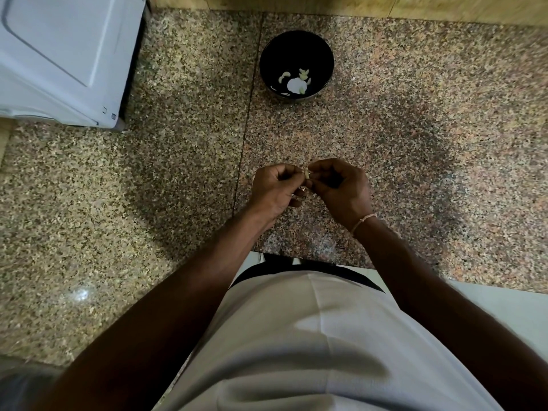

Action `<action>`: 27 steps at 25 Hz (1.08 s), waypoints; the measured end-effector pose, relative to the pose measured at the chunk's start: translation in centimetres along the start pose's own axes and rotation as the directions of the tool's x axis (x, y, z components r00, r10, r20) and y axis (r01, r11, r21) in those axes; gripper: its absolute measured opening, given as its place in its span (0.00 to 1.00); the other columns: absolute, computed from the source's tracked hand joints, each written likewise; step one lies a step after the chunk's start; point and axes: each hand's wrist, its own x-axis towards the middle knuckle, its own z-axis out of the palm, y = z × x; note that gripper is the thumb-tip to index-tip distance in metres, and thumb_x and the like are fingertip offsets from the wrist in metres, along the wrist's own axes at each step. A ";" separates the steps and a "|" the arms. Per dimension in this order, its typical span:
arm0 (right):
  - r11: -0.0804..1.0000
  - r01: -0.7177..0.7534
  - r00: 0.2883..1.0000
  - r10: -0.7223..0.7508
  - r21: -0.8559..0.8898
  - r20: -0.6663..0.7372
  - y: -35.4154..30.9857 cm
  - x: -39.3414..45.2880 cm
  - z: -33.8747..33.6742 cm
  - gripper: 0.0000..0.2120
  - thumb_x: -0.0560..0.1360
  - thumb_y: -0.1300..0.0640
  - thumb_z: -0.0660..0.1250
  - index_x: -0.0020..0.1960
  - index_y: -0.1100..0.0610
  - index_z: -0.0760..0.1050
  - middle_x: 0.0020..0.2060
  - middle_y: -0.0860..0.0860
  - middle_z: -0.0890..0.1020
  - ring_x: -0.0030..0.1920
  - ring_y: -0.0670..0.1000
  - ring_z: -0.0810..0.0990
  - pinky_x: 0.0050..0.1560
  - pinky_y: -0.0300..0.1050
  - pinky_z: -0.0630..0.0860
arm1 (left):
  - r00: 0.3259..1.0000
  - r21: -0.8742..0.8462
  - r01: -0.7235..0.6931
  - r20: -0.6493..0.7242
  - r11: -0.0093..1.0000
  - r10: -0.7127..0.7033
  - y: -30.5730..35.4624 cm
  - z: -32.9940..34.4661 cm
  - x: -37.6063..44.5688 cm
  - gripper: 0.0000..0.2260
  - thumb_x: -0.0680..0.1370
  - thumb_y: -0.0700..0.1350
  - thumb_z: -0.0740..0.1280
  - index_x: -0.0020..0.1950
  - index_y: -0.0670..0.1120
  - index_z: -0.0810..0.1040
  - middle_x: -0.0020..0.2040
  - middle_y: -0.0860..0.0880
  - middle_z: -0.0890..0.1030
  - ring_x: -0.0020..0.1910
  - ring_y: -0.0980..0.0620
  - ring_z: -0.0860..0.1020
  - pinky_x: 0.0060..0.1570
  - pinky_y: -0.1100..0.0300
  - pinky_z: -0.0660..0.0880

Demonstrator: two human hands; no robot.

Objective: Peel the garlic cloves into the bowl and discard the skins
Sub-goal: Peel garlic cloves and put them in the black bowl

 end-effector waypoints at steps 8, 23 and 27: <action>0.990 -0.066 0.998 0.066 0.124 0.002 0.0 -0.2 0.2 0.12 0.73 0.64 0.78 0.55 0.57 0.84 0.42 0.50 0.88 0.43 0.47 0.87 0.45 0.44 0.84 | 1.000 -0.042 0.013 -0.027 0.999 -0.014 -0.2 0.0 -0.5 0.02 0.80 0.41 0.73 0.48 0.45 0.84 0.48 0.40 0.87 0.35 0.50 0.83 0.29 0.59 0.79; 0.983 -0.159 0.986 0.163 0.094 -0.040 0.9 -0.2 0.6 0.08 0.76 0.61 0.76 0.54 0.55 0.83 0.42 0.50 0.88 0.44 0.50 0.87 0.46 0.52 0.86 | 0.985 0.331 -0.010 -0.159 0.944 0.067 -1.1 -0.9 -0.4 0.04 0.76 0.39 0.78 0.48 0.41 0.84 0.39 0.49 0.84 0.32 0.58 0.80 0.33 0.61 0.79; 0.984 -0.162 0.985 0.166 0.077 -0.047 1.4 -0.4 0.5 0.07 0.76 0.59 0.76 0.53 0.54 0.84 0.42 0.49 0.88 0.44 0.51 0.87 0.46 0.56 0.86 | 0.978 0.416 -0.040 -0.169 0.908 0.120 -1.7 -1.0 -0.5 0.08 0.73 0.45 0.81 0.45 0.45 0.85 0.38 0.53 0.85 0.33 0.59 0.80 0.34 0.64 0.76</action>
